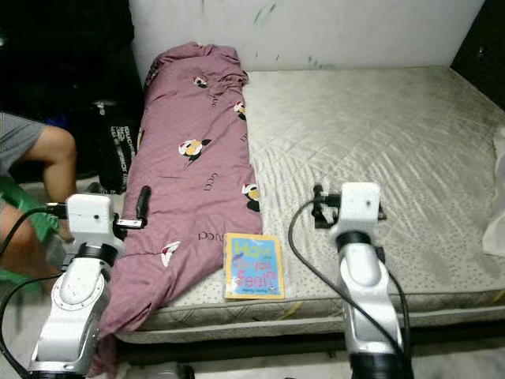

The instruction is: Clean up the room

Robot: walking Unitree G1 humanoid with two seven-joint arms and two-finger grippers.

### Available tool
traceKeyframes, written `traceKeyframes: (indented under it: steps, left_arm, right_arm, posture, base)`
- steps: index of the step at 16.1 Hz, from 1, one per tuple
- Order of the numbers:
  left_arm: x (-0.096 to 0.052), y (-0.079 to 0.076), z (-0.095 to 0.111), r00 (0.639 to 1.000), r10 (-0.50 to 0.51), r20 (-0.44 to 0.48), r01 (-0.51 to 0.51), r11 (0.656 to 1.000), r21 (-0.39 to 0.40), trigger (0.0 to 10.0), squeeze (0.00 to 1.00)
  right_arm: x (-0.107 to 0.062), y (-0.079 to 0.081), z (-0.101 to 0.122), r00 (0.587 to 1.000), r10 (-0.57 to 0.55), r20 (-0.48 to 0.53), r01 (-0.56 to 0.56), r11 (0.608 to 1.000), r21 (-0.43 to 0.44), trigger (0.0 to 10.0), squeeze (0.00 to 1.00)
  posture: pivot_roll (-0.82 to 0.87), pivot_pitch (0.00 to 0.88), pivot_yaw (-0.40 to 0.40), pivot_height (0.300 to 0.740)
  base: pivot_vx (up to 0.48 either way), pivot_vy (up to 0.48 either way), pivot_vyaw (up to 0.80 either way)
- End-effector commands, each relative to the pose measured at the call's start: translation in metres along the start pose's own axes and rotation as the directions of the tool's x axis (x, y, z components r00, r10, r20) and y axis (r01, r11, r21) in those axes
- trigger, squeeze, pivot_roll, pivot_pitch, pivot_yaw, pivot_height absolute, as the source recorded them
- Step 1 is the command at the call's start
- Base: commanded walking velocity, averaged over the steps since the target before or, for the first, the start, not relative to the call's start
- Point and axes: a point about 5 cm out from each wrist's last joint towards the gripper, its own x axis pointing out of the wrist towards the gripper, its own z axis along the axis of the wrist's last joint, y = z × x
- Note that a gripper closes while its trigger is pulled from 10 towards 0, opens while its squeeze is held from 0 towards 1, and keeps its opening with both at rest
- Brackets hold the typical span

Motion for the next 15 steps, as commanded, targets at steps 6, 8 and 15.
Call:
traceKeyframes:
  steps: [6, 8, 15]
  left_arm:
    - [0.010, -0.006, 0.009, 0.998, -0.063, 0.019, 0.063, 0.998, 0.003, 10.0, 0.00]
    - [0.004, -0.010, 0.012, 0.998, -0.061, 0.030, 0.062, 0.998, -0.026, 10.0, 0.00]
    - [-0.012, -0.006, 0.008, 1.000, -0.031, -0.004, 0.031, 0.999, -0.029, 10.0, 0.00]
  right_arm:
    - [0.000, -0.002, 0.008, 0.999, -0.030, 0.039, 0.030, 1.000, 0.006, 10.0, 0.00]
    - [0.003, 0.005, 0.011, 0.998, 0.020, 0.056, -0.020, 1.000, -0.007, 10.0, 0.00]
    - [0.007, 0.015, 0.010, 0.997, 0.060, 0.045, -0.060, 0.998, -0.002, 10.0, 0.00]
  posture:
    - [-0.02, 0.015, 0.050, 0.740]
    - [0.00, 0.018, 0.023, 0.740]
    - [0.03, 0.048, -0.003, 0.740]
  base:
    - [0.000, 0.000, 0.00]
    - [0.000, -0.126, 0.00]
    - [0.000, -0.267, 0.00]
